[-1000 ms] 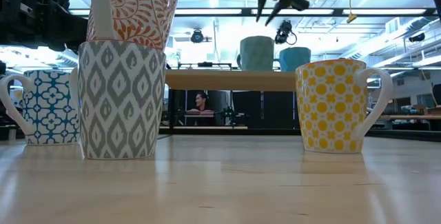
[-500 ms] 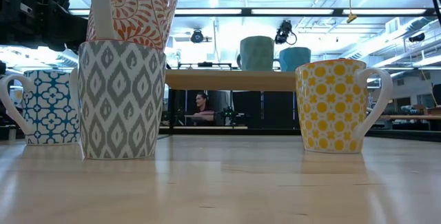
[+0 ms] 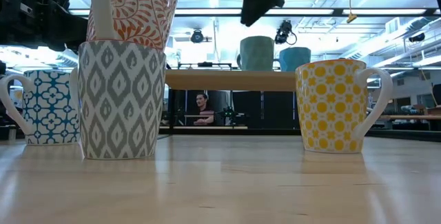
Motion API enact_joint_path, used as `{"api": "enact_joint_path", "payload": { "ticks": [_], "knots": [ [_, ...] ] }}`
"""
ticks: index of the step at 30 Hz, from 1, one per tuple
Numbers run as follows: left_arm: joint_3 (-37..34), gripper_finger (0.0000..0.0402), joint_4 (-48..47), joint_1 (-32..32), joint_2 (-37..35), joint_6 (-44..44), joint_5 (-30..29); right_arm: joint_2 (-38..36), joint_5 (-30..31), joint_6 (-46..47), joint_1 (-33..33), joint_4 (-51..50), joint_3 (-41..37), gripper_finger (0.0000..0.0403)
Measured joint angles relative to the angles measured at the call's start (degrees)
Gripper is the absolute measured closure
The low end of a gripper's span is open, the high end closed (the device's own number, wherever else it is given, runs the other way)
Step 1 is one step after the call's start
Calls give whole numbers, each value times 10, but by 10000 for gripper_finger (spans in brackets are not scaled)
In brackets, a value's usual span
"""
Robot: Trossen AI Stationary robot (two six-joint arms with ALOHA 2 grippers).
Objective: Place coffee mugs
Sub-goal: Put the green mug on the shelf
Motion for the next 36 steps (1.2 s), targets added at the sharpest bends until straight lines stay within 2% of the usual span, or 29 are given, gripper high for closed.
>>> {"api": "enact_joint_path", "payload": {
  "ticks": [11, 17, 36],
  "knots": [
    [0, 253, 0, 0, 0, 0, 0, -1, 11, -5, -20, 19, -37, 279],
    [0, 253, 0, 0, 0, 0, 0, -2, 42, -7, -27, 22, -48, 281],
    [0, 253, 0, 0, 0, 0, 0, -1, 39, -7, -63, 29, -48, 308]
  ]
}}
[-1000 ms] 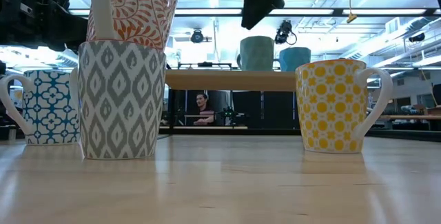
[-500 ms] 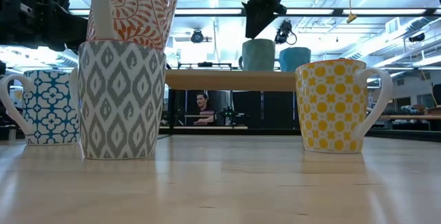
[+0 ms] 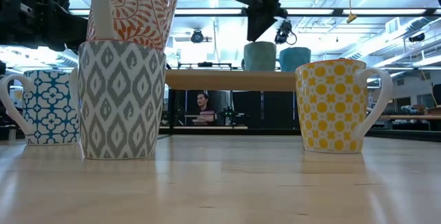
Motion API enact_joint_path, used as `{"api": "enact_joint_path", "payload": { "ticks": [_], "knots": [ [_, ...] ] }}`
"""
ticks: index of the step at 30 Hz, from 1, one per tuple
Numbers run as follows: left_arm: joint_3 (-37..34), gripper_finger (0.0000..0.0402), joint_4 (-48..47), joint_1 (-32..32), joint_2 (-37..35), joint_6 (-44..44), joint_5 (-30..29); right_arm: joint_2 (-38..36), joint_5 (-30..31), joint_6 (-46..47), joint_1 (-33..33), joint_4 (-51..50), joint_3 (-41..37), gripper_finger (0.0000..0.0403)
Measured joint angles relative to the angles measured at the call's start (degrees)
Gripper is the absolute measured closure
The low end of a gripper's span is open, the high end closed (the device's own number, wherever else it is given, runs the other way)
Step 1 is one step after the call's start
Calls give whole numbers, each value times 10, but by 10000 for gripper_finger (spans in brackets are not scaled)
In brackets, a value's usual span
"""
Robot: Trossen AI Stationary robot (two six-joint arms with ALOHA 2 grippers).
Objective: Place coffee mugs
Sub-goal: Put the green mug on the shelf
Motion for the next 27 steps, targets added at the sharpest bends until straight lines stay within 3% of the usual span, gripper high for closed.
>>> {"api": "enact_joint_path", "payload": {
  "ticks": [27],
  "knots": [
    [0, 253, 0, 0, 0, 0, 0, 1, -1, 0, -40, 0, 0, 309]
  ]
}}
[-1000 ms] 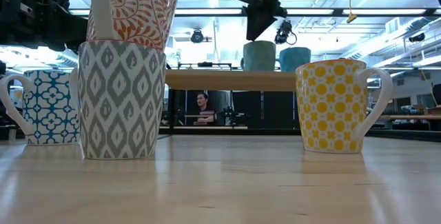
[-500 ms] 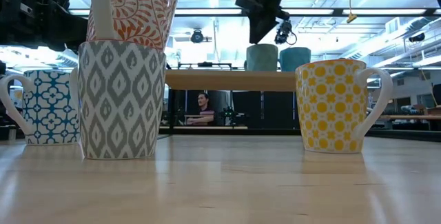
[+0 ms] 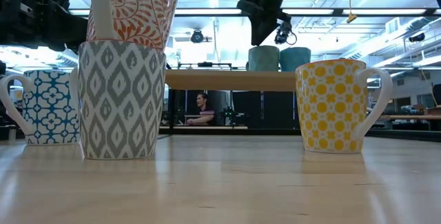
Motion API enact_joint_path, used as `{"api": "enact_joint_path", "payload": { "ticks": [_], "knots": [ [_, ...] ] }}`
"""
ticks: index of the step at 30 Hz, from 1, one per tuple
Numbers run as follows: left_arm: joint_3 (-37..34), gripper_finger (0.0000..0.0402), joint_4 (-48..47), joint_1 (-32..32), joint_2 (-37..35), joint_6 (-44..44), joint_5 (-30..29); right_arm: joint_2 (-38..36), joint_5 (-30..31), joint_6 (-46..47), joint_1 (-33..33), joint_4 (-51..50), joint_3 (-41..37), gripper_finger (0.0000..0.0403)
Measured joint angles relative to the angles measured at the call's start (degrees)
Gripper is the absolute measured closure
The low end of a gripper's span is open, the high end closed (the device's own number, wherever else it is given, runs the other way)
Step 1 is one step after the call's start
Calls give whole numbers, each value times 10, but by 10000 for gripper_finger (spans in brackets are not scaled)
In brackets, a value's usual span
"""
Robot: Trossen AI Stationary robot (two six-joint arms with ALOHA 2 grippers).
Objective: Place coffee mugs
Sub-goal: Put the green mug on the shelf, then put the white-orange mug on the shelf
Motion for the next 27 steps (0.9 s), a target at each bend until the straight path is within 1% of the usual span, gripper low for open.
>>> {"api": "enact_joint_path", "payload": {
  "ticks": [6, 15, 20, 27],
  "knots": [
    [0, 253, 0, 0, 0, 0, 0, 2, -2, 0, 0, 8, 6, 309],
    [0, 253, 0, 0, 0, 0, 0, 3, -11, -14, 16, 4, 68, 309],
    [0, 253, 0, 0, 0, 0, 0, 2, -54, -12, 48, 7, 91, 309],
    [0, 253, 0, 0, 0, 0, 0, 1, -109, -9, 117, 11, 93, 309]
  ]
}}
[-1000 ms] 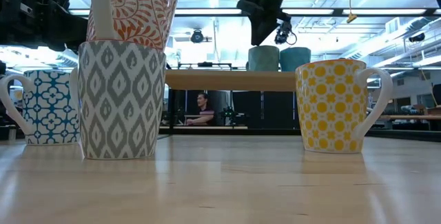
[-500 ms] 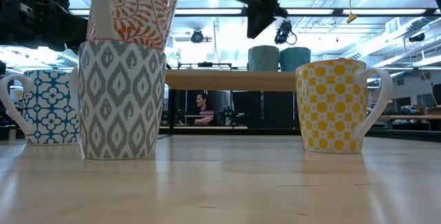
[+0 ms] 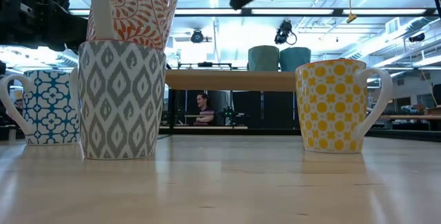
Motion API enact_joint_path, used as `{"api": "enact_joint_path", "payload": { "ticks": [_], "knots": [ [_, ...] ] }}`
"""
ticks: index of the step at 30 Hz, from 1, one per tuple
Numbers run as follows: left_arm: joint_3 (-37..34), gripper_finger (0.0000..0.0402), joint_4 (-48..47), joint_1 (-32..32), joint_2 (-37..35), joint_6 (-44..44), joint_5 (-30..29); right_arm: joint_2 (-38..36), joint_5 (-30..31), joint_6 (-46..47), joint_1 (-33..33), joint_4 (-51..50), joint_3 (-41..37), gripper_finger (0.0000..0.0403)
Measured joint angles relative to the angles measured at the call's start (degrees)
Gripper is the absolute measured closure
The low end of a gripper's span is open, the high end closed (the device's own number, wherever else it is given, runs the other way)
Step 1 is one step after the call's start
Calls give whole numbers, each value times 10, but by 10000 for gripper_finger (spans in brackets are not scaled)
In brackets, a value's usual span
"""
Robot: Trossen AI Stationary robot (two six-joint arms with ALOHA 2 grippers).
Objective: Place coffee mugs
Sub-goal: Put the white-orange mug on the shelf
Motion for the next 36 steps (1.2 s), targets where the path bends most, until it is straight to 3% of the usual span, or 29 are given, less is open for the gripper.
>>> {"api": "enact_joint_path", "payload": {
  "ticks": [6, 16, 20, 29, 36],
  "knots": [
    [0, 253, 0, 0, 0, 0, 0, 0, -31, -1, 62, 1, 0, 309],
    [0, 253, 0, 0, 0, 0, 0, 0, -32, -12, 139, 42, 1, 309],
    [0, 253, 0, 0, 0, 0, 0, 7, -35, -70, 162, 84, 1, 309],
    [0, 253, 0, 0, 0, 0, 0, 60, -126, -226, 199, 134, 1, 309],
    [0, 253, 0, 0, 0, -3, 0, 111, -139, -295, 214, 155, 1, 309]
  ]
}}
